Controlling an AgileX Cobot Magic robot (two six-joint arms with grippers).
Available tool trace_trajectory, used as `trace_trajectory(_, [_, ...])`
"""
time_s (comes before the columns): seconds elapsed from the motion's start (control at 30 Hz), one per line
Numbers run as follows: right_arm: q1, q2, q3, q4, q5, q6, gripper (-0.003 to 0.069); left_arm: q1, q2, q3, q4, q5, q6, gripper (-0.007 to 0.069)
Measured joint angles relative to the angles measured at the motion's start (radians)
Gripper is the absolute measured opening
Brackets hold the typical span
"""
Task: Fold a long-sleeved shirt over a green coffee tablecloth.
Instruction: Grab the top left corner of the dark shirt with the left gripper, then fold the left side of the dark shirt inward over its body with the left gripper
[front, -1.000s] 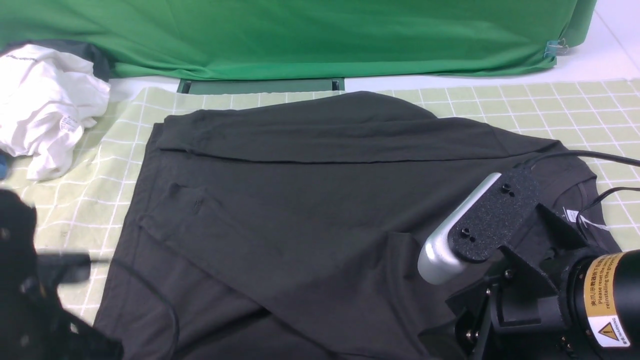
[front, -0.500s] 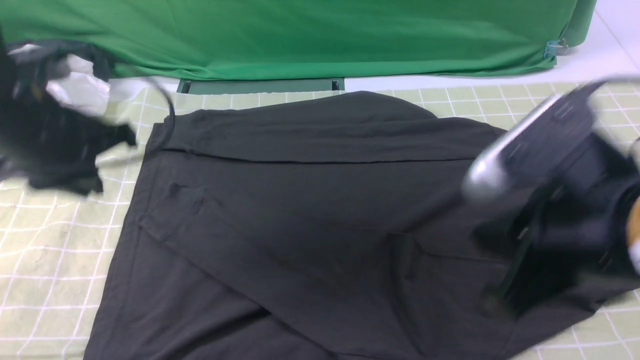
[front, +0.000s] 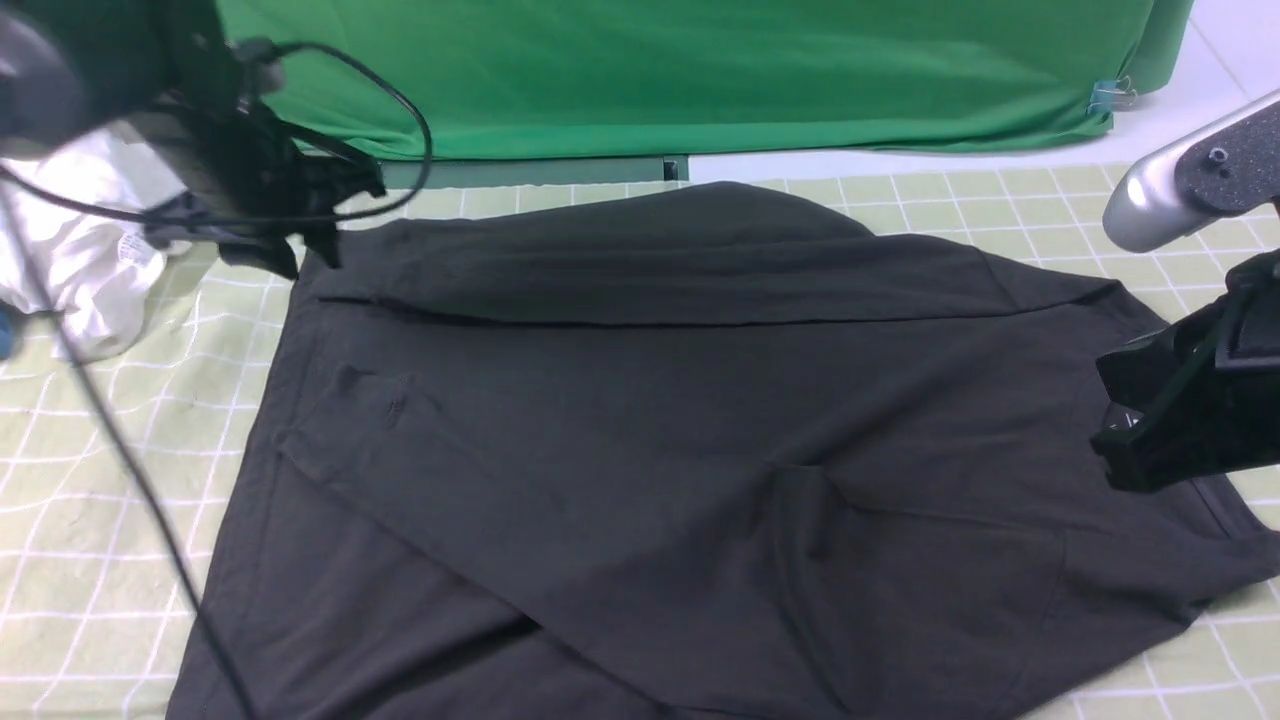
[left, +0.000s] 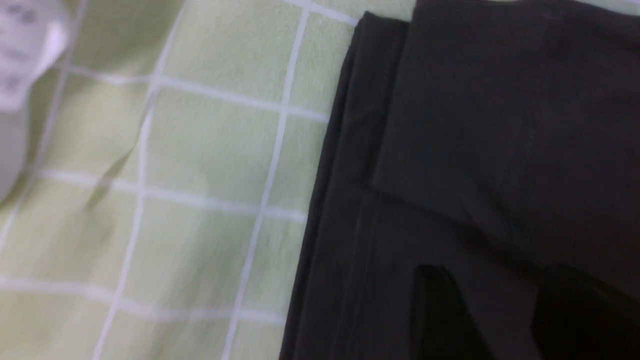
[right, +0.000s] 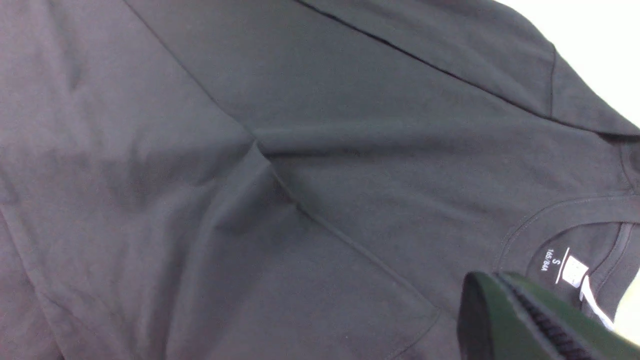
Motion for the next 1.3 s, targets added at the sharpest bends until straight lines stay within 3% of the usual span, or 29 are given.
trace_trajectory(0.1, [0.000, 0.000, 0.000, 0.000, 0.006, 0.000, -0.0006, 0.000, 0.090, -0.081, -0.004, 0.042, -0.004, 0.0426])
trace_trajectory(0.23, [0.000, 0.000, 0.000, 0.000, 0.010, 0.000, -0.0003, 0.001, 0.151, -0.134, -0.013, 0.052, -0.011, 0.0520])
trace_trajectory(0.47, [0.000, 0.000, 0.000, 0.000, 0.013, 0.000, -0.0003, 0.002, 0.184, -0.147, -0.007, 0.015, -0.028, 0.0530])
trace_trajectory(0.53, [0.000, 0.000, 0.000, 0.000, 0.015, 0.000, -0.0002, 0.003, 0.186, -0.148, -0.007, 0.003, -0.029, 0.0491])
trace_trajectory(0.77, [0.000, 0.000, 0.000, 0.000, 0.025, 0.000, -0.0002, 0.003, 0.186, -0.178, -0.020, 0.056, 0.011, 0.0076])
trace_trajectory(0.9, [0.000, 0.000, 0.000, 0.000, 0.027, 0.000, -0.0002, 0.003, 0.157, -0.206, -0.019, 0.123, 0.031, 0.0031])
trace_trajectory(1.2, [0.000, 0.000, 0.000, 0.000, 0.033, 0.000, 0.0003, 0.003, 0.095, -0.219, -0.037, 0.215, 0.082, 0.0031])
trace_trajectory(1.3, [0.000, 0.000, 0.000, -0.007, 0.046, -0.011, 0.0011, 0.003, 0.091, -0.219, -0.095, 0.307, 0.143, 0.0031])
